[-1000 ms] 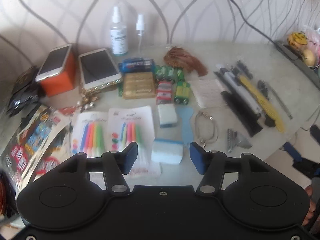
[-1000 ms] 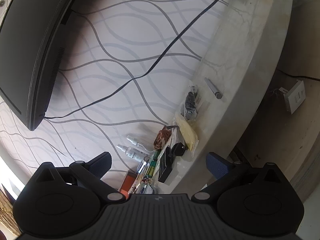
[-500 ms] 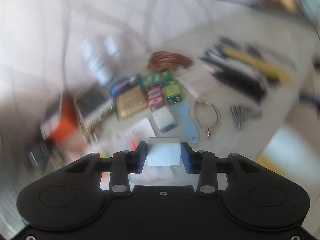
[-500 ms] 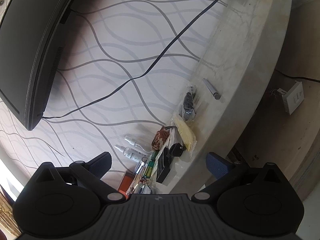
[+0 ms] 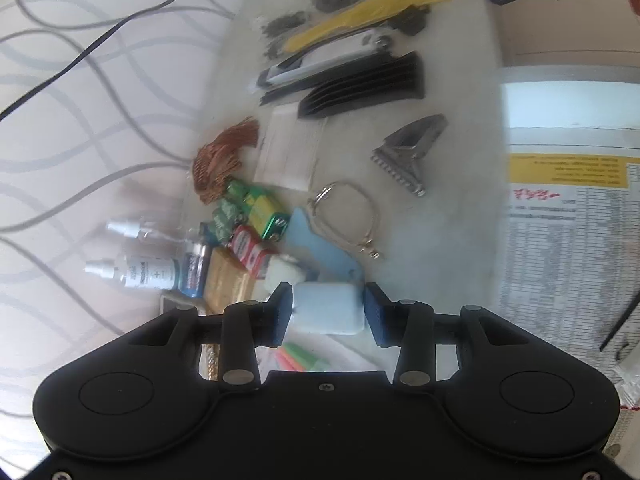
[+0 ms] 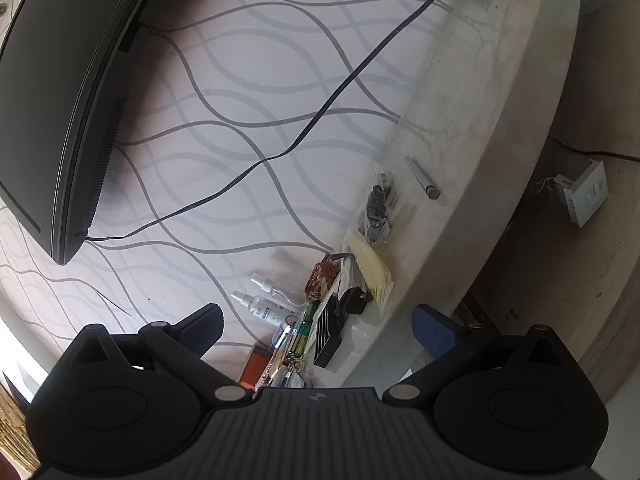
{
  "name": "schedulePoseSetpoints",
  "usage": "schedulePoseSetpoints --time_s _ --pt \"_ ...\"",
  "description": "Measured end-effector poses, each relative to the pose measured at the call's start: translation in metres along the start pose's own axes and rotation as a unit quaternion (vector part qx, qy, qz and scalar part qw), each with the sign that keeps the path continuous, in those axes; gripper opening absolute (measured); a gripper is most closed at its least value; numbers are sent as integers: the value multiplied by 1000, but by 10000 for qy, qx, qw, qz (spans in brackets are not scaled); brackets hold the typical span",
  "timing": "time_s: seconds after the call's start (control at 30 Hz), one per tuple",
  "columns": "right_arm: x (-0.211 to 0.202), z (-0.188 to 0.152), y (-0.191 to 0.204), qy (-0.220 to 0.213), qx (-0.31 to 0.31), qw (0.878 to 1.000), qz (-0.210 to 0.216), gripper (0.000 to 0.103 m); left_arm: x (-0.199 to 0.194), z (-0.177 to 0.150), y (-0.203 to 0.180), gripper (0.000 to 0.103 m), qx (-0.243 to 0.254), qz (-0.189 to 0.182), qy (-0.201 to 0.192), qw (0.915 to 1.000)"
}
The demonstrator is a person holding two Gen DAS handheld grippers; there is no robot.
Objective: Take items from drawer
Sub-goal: 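Lift the blue square onto the countertop and open the left gripper, then lower the left gripper into the drawer and grasp the pink paper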
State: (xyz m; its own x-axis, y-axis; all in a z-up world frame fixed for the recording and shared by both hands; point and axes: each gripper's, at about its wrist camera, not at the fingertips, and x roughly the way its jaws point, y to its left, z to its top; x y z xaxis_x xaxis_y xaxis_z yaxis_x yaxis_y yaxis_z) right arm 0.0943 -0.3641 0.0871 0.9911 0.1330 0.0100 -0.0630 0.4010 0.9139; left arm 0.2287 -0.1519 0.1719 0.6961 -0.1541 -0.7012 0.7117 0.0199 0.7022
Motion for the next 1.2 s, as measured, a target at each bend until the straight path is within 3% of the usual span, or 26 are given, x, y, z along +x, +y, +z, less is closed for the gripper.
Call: schedulePoseSetpoints --time_s 0.07,0.17,0.27,0.37,0.47,0.5,0.57,0.63,0.67,0.77,0.87,0.97,1.03,1.13,1.2 --pt "0 0 0 -1 6 10000 1 103 -1 -3 5 44 -14 47 -49 10000" --pt "-1 0 0 -10 9 10000 3 103 -5 -10 13 58 -335 62 -58 9994" --pt "-1 -1 0 -12 17 10000 6 103 -12 -18 20 58 -890 -119 -135 9959" --pt "0 -1 -1 -10 26 10000 10 103 -22 -36 28 58 -1850 -532 -306 9808" --pt "1 -1 0 -9 3 10000 -4 103 -32 -61 34 59 -2896 -1039 -525 9500" --pt "1 -1 1 -8 -11 10000 -12 103 -35 -74 35 60 -3259 -1265 -615 9349" --pt "1 -1 1 -7 -31 10000 -22 103 -35 -103 34 60 -3938 -1914 -688 8964" --pt "0 -1 1 -9 -16 10000 -8 103 -33 -130 26 60 -4419 -2482 -630 8597" --pt "0 -1 1 -8 5 10000 22 103 -31 -143 20 60 -4607 -2636 -519 8459" --pt "-2 -2 3 -18 -68 9999 104 103 -16 -173 -4 61 -5023 -2583 129 8251" --pt "-3 -4 11 -50 -321 9994 101 103 13 -199 -27 60 -5579 -2364 866 7908" --pt "-2 -5 13 -9 -395 9992 82 103 36 -206 -41 60 -6085 -2197 1096 7546" --pt "-2 -5 13 -16 -396 9992 44 103 45 -201 -46 60 -6283 -2005 1154 7427" --pt "-4 -5 13 -51 -418 9991 11 103 54 -188 -50 61 -6312 -1551 1361 7476" --pt "-5 -5 13 -61 -425 9991 6 103 61 -180 -53 67 -6331 -1275 1502 7486"
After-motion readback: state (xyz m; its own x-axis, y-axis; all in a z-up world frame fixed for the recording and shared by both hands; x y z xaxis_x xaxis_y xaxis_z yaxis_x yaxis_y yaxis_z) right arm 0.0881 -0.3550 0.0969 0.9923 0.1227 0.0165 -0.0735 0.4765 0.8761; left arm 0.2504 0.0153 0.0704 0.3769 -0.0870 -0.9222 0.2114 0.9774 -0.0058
